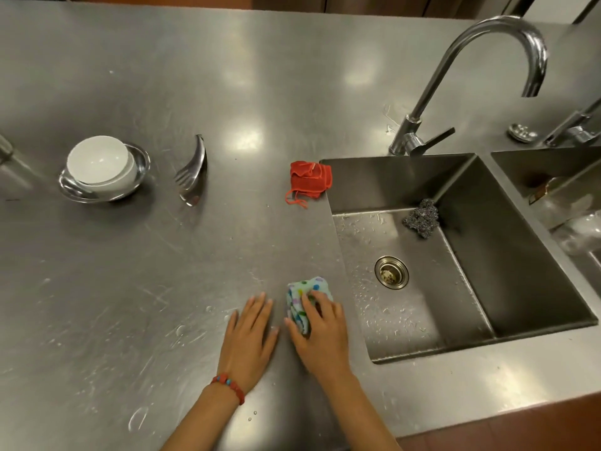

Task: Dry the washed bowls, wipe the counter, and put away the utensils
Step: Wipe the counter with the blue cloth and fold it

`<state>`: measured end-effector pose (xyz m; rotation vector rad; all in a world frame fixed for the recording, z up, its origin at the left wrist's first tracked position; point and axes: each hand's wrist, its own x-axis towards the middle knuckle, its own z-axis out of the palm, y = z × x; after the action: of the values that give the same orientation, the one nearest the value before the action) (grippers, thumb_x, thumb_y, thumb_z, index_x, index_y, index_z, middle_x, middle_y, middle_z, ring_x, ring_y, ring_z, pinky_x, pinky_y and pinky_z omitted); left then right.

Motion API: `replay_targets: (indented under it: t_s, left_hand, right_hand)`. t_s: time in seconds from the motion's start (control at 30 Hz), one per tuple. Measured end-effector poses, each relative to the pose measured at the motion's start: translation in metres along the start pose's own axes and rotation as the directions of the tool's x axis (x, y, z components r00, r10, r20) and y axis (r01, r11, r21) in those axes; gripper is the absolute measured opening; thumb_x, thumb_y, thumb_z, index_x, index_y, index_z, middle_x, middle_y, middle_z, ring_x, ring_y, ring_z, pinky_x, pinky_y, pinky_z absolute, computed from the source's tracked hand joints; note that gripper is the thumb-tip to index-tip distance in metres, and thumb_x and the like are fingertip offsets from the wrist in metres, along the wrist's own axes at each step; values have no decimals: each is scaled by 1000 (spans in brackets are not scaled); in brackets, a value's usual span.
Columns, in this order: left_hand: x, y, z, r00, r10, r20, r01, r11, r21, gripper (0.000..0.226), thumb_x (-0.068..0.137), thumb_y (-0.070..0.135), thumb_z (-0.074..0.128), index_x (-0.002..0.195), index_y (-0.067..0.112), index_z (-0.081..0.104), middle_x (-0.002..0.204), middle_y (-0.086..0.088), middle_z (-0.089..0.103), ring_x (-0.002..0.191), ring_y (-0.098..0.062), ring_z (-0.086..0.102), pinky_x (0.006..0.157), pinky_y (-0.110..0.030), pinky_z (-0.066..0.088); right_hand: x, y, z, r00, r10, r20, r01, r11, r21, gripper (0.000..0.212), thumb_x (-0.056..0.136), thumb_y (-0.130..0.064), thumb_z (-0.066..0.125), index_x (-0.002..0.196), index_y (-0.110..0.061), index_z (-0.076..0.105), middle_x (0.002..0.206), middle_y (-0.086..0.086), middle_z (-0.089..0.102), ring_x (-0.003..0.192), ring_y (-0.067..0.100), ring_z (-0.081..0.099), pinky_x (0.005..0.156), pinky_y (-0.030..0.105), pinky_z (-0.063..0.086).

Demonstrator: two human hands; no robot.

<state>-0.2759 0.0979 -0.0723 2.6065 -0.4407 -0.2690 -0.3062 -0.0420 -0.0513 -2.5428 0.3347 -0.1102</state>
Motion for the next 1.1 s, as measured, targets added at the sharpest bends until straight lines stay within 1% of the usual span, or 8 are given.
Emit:
replay_targets:
  t_s: [0.1,0.17,0.23,0.33,0.4,0.67,0.93,1.1]
  left_hand:
    - [-18,-12,-16,999,-46,-1,46,999,-27,94,76,72,-9,142,19,31,153,4,15,144,-17,10,116,-33,6]
    - [-27,-19,-23,996,-86,-34,85,996,-39,108,66,78,-18,141,19,33,153,1,22,143,-17,13,116,-33,8]
    - [-33,-22,-28,993,-114,-39,113,993,-46,109,65,79,-19,141,21,32,153,1,23,143,-16,12,116,-33,7]
    - [-42,-23,-33,991,-120,-59,115,991,-69,106,69,78,-15,139,18,37,151,-3,29,142,-20,18,115,-33,10]
    - [-48,-22,-36,991,-116,-66,112,992,-60,102,73,76,-11,137,15,40,149,-6,33,141,-23,22,114,-34,13]
    - [-84,-31,-42,972,-215,-94,211,976,-49,87,86,66,3,127,7,53,138,-14,48,131,-34,40,107,-50,31]
    - [-124,-74,-55,958,-272,-91,276,961,31,85,89,61,2,125,5,56,134,-16,52,126,-39,44,103,-52,30]
    - [-151,-118,-76,957,-281,-65,285,957,56,78,93,54,8,118,3,61,126,-18,59,118,-41,53,93,-57,41]
  right_hand:
    - [0,-5,2,1000,3,28,-2,999,-38,54,85,-47,55,125,-11,56,135,11,51,121,33,46,100,45,40]
    - [6,-4,-2,996,0,-88,1,1000,6,43,85,-46,52,112,-14,64,123,7,59,109,31,53,91,43,45]
    - [15,3,-5,990,-42,-136,35,998,-51,40,86,-43,52,115,-18,60,131,7,54,117,32,49,95,43,38]
    - [26,14,3,994,0,113,8,997,-72,58,89,-49,48,140,-25,33,156,2,15,140,26,19,113,40,18]
    - [25,18,12,987,-25,156,46,990,-133,64,88,-51,45,143,-26,25,157,2,6,139,26,19,114,37,19]
    - [8,4,28,981,-193,12,191,955,-226,54,71,-31,75,118,-9,60,132,18,53,106,42,57,85,48,50]
    - [-32,-22,45,952,-306,12,302,928,-220,47,70,-33,74,110,-10,64,128,14,57,107,38,58,84,43,53]
    - [-60,-55,68,935,-349,66,355,910,-214,49,70,-38,74,111,-13,64,128,10,58,112,37,57,88,46,52]
